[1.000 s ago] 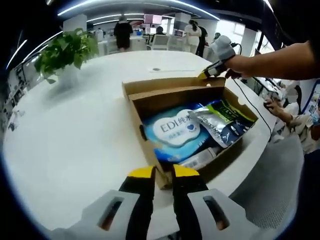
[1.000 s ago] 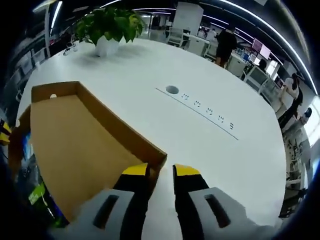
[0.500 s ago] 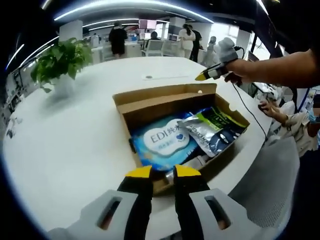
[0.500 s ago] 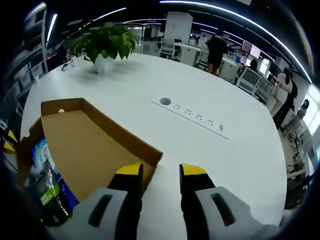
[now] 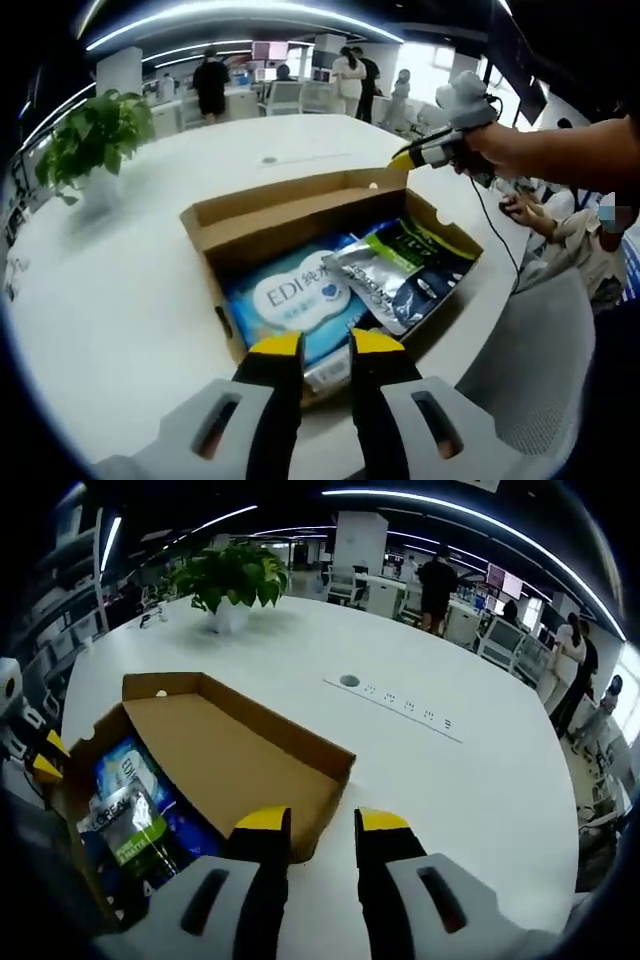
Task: Operate the shoe box by opening the lid, removing the specified soft item, and placing it in the target area until the item is outside and the box remains undamaged.
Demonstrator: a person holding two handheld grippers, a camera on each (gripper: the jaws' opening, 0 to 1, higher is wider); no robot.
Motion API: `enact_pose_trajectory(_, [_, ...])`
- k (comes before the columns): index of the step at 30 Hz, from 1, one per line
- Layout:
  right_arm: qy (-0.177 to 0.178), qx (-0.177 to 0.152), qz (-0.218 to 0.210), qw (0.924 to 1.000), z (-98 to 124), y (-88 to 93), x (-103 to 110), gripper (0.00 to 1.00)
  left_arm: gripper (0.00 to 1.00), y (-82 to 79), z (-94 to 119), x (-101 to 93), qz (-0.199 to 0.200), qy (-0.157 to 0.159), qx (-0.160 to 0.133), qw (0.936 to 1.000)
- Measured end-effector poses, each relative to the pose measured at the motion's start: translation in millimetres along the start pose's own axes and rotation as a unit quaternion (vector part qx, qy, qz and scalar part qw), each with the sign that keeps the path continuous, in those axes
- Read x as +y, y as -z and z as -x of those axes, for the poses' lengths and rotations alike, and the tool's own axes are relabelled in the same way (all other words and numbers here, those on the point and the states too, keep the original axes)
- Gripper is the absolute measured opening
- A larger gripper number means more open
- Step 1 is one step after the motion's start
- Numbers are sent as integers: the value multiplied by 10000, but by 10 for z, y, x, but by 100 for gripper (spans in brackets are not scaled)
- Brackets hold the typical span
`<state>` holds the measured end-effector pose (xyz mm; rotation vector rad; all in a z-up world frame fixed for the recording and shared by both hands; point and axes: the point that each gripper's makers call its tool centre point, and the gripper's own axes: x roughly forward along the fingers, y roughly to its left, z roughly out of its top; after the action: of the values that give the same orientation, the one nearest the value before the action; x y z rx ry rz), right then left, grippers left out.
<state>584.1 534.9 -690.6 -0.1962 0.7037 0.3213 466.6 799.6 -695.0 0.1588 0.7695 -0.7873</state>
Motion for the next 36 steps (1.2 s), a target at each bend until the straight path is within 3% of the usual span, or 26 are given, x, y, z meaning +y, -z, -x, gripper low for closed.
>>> enact_pose_trajectory(13, [-212,-75,18,9997,231,71,345,21,15,75,-74,-79,24,85,148,9999])
enact_pose_trajectory(23, [-433,35,-51,9990,362,313,630,21,15,83,-194,-239,-141,291,259,9991])
enact_pose_trajectory(33, [-677,90,-5,9977,457,480,905,19,14,76,-354,-349,-46,527,409,9978])
enact_pose_trajectory(36, [-708,108,50,9974,473,520,946,19,15,67,-404,-379,158,605,446,9970])
